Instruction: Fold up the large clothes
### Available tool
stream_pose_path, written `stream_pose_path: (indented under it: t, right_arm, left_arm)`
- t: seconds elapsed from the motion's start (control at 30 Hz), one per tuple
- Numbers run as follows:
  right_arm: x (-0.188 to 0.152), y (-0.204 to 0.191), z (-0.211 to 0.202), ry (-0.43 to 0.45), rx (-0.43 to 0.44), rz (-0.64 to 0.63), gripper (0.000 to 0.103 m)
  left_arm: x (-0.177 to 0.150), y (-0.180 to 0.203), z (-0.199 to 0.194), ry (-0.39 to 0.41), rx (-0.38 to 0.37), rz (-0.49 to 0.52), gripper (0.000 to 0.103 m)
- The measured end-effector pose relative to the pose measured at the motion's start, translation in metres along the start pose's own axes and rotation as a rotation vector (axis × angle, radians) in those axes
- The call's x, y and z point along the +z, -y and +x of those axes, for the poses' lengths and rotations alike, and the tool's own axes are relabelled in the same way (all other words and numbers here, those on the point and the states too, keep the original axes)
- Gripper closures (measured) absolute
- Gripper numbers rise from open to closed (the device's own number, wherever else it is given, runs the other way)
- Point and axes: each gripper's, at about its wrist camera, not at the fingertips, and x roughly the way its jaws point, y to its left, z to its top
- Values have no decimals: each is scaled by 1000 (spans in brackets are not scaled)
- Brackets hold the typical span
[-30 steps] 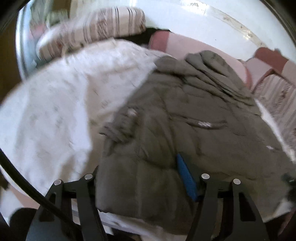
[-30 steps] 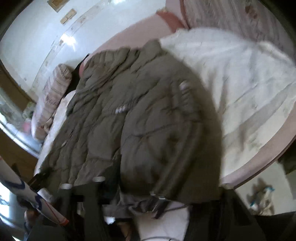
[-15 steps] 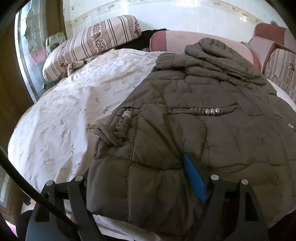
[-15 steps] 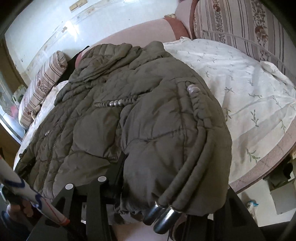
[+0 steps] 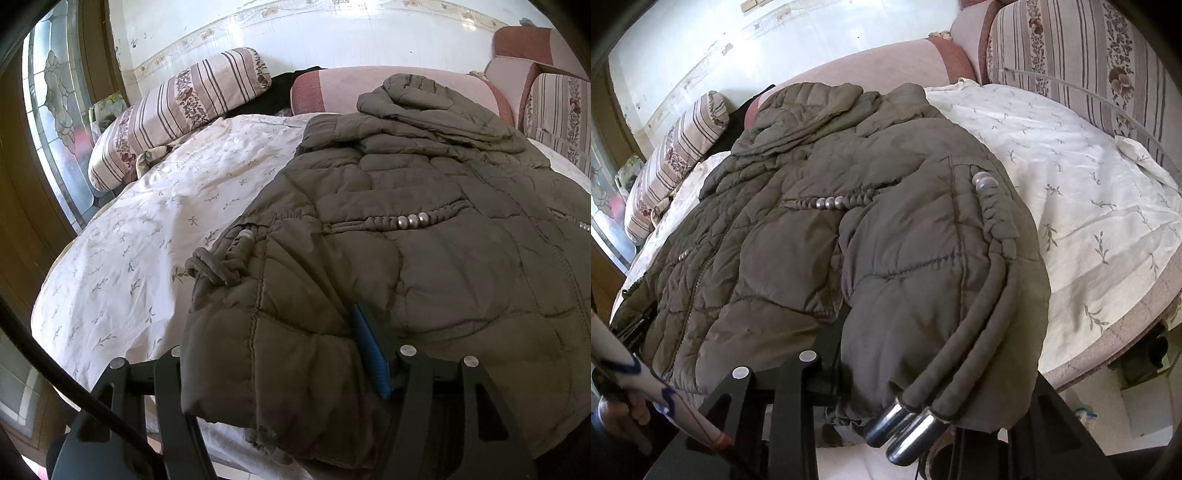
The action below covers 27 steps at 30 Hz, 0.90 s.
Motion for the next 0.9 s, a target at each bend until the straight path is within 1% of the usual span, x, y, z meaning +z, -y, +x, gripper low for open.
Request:
stream_pose_path:
  t: [0.4, 0.53, 0.6, 0.67, 0.73, 0.8, 0.83, 0.9]
  right_arm:
    - [0, 0, 1, -3, -2, 0, 63]
    - [0, 0, 1, -3, -4, 0, 60]
    - [0, 1, 2, -4, -4, 2, 58]
    - [0, 1, 2, -5, -5, 4, 57]
    - [0, 1, 3, -5, -6, 6, 56]
    - [0, 1, 3, -4, -6, 6, 56]
    - [0, 0, 3, -3, -9, 3, 58]
    - [-1, -3, 1, 5, -23, -13, 62]
  left_arm:
    - [0, 0, 0, 2, 1, 4, 40]
    - [0, 0, 0, 2, 1, 4, 40]
    - [0, 0, 1, 0, 2, 2, 39]
    - [-1, -1, 1, -5, 7, -6, 35]
    - [-1, -2, 1, -5, 4, -10, 34]
    - [-1, -2, 0, 3, 0, -1, 40]
    - [-2, -3, -1, 9, -3, 2, 46]
    - [-2, -1, -2, 16, 1, 13, 49]
